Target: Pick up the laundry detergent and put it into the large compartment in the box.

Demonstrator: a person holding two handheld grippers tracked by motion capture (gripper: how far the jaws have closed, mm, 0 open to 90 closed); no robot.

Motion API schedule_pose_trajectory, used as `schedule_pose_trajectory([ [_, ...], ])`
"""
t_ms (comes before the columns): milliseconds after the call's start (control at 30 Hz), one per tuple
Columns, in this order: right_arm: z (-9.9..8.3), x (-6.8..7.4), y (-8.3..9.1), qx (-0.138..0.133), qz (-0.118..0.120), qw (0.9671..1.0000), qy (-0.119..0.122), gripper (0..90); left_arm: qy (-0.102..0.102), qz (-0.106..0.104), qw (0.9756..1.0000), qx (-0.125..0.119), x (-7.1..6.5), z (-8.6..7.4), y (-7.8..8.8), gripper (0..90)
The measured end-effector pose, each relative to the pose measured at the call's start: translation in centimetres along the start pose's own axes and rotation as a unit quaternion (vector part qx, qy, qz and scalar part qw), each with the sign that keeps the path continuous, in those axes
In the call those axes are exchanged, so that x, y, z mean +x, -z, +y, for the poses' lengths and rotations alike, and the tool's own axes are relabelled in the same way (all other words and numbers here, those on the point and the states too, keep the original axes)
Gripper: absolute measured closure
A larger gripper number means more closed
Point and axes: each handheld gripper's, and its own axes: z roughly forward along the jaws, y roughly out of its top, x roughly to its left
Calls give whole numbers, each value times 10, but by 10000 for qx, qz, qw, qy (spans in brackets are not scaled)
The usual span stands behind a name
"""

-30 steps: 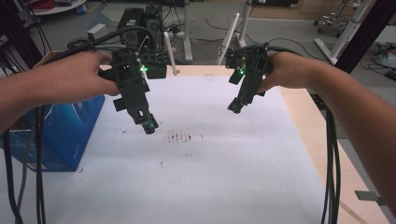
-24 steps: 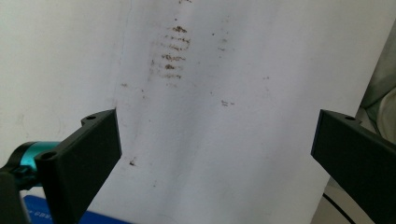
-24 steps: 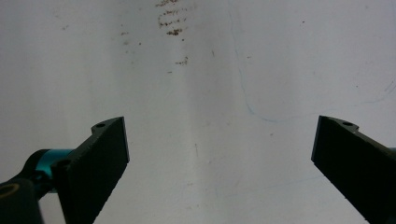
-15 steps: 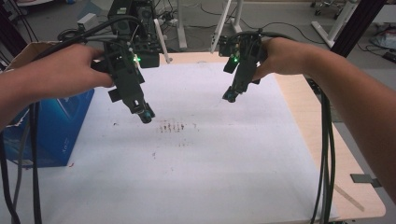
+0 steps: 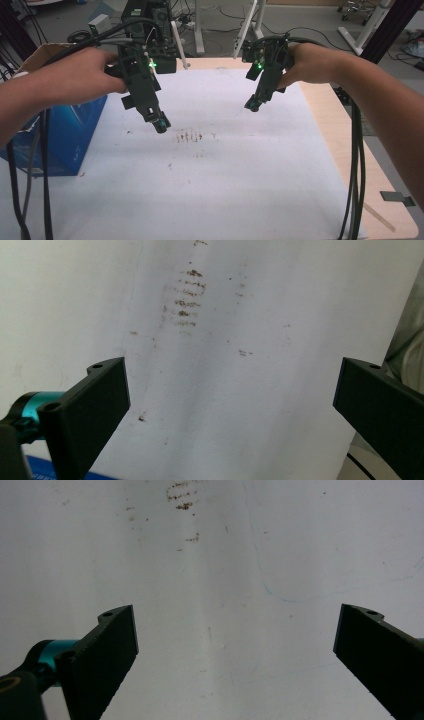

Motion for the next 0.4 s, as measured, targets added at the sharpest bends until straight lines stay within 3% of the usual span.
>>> schedule_pose_trajectory([
  [400,1,4,3,-41,-33,10000,11,31,124,122,9998,-73,-1,-3,1,16],
])
